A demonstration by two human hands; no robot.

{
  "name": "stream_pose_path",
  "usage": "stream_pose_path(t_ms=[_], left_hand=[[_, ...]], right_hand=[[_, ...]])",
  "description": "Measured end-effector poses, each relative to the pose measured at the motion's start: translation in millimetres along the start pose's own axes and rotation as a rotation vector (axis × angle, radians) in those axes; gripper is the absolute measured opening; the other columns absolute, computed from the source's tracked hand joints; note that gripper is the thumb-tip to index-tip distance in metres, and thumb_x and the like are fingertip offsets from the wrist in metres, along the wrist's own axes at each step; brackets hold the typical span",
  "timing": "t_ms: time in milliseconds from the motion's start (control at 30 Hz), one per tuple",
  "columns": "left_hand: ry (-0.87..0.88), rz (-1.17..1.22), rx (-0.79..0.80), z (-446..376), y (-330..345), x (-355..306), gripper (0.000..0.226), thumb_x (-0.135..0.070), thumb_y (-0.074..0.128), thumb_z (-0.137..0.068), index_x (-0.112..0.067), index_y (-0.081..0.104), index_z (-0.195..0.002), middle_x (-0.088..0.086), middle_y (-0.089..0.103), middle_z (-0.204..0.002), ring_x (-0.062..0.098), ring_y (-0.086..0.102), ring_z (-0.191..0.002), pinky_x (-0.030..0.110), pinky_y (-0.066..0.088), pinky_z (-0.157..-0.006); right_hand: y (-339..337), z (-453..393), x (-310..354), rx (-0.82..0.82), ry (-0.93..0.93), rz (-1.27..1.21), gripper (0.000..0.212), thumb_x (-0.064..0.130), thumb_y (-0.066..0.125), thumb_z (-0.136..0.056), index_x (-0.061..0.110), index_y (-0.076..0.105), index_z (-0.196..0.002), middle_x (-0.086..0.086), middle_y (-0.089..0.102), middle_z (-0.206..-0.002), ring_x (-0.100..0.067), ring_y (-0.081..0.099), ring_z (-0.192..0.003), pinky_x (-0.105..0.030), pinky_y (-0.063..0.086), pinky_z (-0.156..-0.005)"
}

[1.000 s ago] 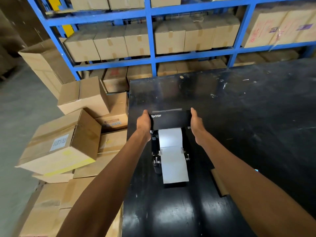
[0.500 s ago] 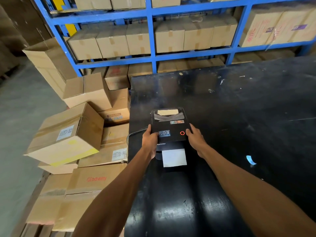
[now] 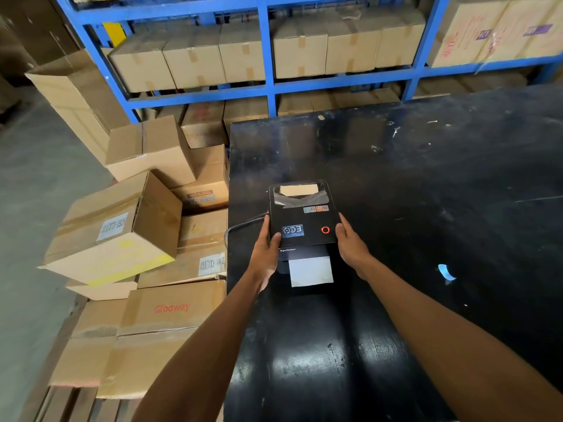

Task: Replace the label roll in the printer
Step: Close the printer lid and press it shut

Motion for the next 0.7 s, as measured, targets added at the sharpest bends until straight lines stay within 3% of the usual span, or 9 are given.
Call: stream_pose_path(t_ms=[67, 133, 400, 567, 700], left_hand=[[0.017, -0.040, 0.012, 2.5, 2.2, 0.5, 0.061, -0.022, 0.039, -0.109, -0.033, 0.009, -0.161, 0.002, 0.038, -0.161, 0.017, 0.052, -0.135, 0.029, 0.050, -0.109], [0.021, -0.047, 0.031, 4.8, 5.4, 2.8, 0.060, -0.027, 0.036, -0.110, -0.035, 0.005, -0.161, 0.001, 0.033, -0.164, 0.019, 0.045, -0.142, 0.041, 0.041, -0.119], [-0.016, -0.005, 0.078, 3.4, 4.0, 8.1, 0.060, -0.030, 0.036, -0.110, -0.040, 0.004, -0.160, -0.002, 0.029, -0.166, 0.020, 0.042, -0.145, 0.046, 0.036, -0.121], [-0.034, 0.046, 0.076, 1.8, 2.3, 9.4, 0.060, -0.028, 0.039, -0.109, -0.039, 0.009, -0.160, -0.002, 0.039, -0.161, 0.021, 0.050, -0.140, 0.047, 0.041, -0.118], [-0.064, 0.015, 0.054, 0.2, 1.8, 15.9, 0.053, -0.035, 0.037, -0.108, -0.029, 0.024, -0.159, 0.004, 0.055, -0.149, 0.020, 0.060, -0.128, 0.045, 0.050, -0.110]], right_hand=[[1.8, 0.3, -0.8, 0.007, 0.003, -0.032, 0.050, 0.042, 0.020, -0.107, 0.037, 0.016, -0.156, -0.003, 0.034, -0.160, -0.028, 0.034, -0.145, -0.045, 0.032, -0.115], [3.5, 1.8, -2.1, 0.009, 0.009, -0.048, 0.050, 0.043, 0.019, -0.107, 0.037, 0.014, -0.156, -0.004, 0.034, -0.160, -0.028, 0.034, -0.145, -0.045, 0.033, -0.114], [5.7, 1.9, -4.4, -0.001, -0.011, -0.048, 0.051, 0.044, 0.018, -0.107, 0.035, 0.014, -0.156, -0.004, 0.035, -0.159, -0.028, 0.036, -0.144, -0.043, 0.034, -0.113], [6.4, 2.4, -4.4, -0.001, 0.023, -0.038, 0.052, 0.046, 0.017, -0.106, 0.034, 0.012, -0.157, -0.005, 0.034, -0.160, -0.029, 0.034, -0.145, -0.044, 0.034, -0.113], [7.8, 4.1, -6.9, -0.030, 0.052, -0.027, 0.054, 0.046, 0.018, -0.106, 0.029, 0.017, -0.157, -0.006, 0.033, -0.160, -0.029, 0.031, -0.147, -0.044, 0.031, -0.115]])
Point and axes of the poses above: each hand's wrist, its own z-axis away from the middle knuckle, its own y-axis out of the palm, x = y × z, the point moved 6 cm from there along -z, towards the middle knuckle
